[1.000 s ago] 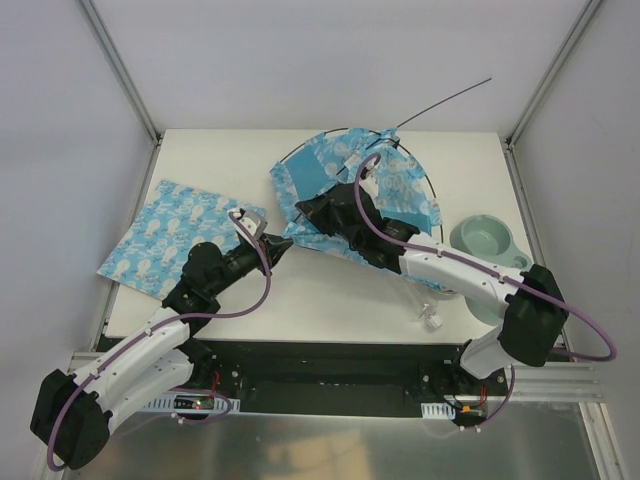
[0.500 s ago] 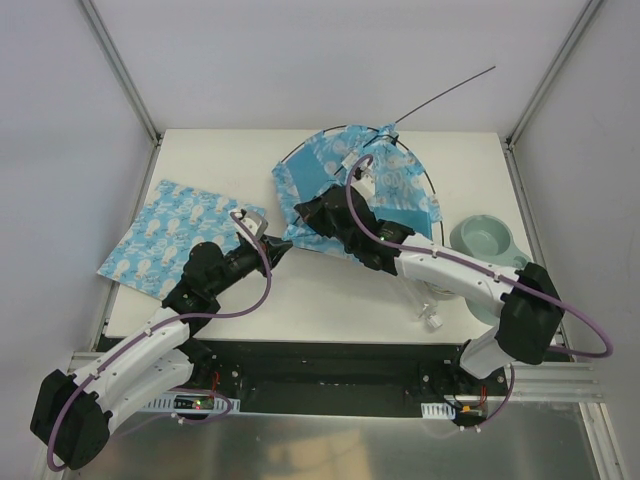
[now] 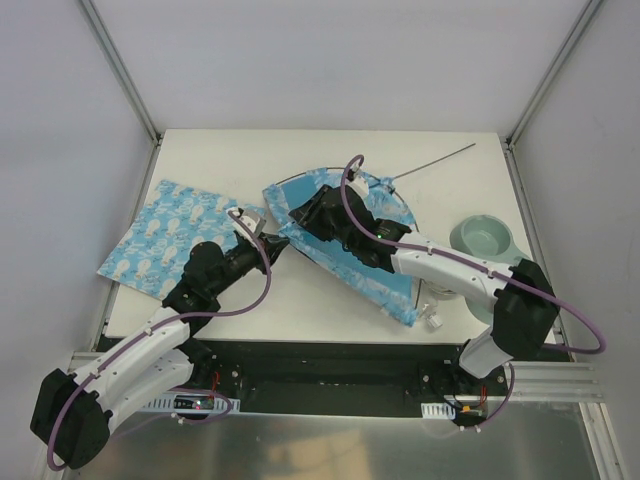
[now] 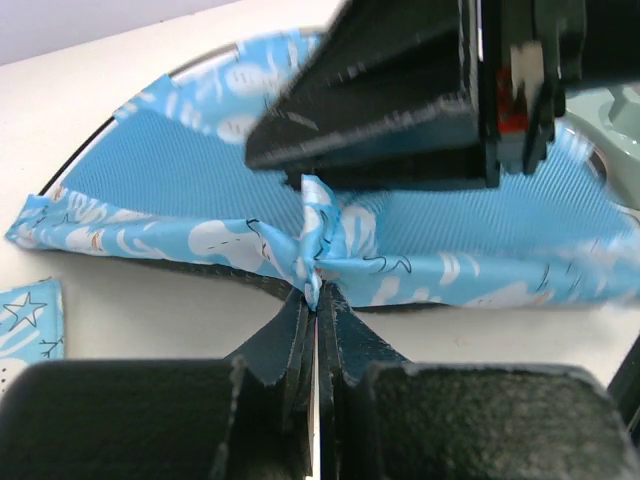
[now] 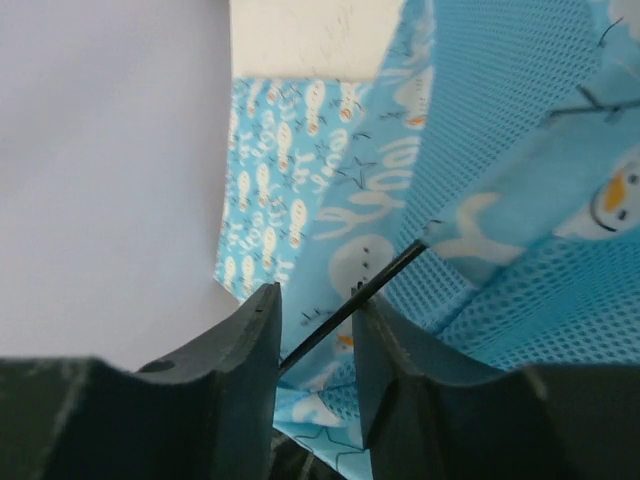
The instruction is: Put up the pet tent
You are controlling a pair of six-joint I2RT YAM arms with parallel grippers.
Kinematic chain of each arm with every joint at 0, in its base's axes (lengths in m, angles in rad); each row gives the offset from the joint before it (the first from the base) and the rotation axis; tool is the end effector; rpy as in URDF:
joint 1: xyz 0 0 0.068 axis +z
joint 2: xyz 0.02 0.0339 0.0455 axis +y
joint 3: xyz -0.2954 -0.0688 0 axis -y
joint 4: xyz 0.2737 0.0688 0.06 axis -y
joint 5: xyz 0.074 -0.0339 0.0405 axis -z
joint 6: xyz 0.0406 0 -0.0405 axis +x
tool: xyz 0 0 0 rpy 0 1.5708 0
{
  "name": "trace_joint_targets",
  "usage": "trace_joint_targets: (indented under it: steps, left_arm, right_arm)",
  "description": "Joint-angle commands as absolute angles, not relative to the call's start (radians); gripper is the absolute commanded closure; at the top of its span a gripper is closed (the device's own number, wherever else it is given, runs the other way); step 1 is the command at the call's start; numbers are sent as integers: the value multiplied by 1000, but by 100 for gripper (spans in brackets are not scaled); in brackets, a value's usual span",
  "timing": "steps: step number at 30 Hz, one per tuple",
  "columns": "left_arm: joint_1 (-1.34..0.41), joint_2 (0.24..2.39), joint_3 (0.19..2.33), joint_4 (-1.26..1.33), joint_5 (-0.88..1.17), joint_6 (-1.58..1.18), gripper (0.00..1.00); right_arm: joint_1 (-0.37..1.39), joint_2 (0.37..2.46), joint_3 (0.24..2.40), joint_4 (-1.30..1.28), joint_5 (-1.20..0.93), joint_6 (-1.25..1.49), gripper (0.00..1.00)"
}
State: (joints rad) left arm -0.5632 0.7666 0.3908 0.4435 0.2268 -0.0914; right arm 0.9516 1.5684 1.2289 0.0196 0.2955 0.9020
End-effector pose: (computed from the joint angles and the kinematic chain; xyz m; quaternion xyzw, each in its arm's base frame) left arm 0.1618 -0.1130 0.2815 0.2389 0.6403 -0.3065 0.6626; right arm 0.2444 0.3225 0.3388 0.0663 0.8038 0.3914 0.4431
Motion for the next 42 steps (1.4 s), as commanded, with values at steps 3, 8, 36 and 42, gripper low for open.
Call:
trace_joint_targets:
  steps: [3, 8, 36, 42]
  left_arm:
    - [-566, 792, 396, 541, 170, -100, 100]
    - [-566, 790, 380, 542, 144, -95, 100]
    - [-566, 489, 339, 138, -86, -219, 40]
    - [-566, 361, 382, -35, -95, -215, 37]
  right_arm:
    - [954, 1482, 1226, -87, 256, 942, 55]
    - [948, 1419, 1203, -126, 261, 963, 40]
    - [242, 1698, 1451, -486, -395, 229, 16]
    - [232, 1795, 1503, -508, -529, 147, 22]
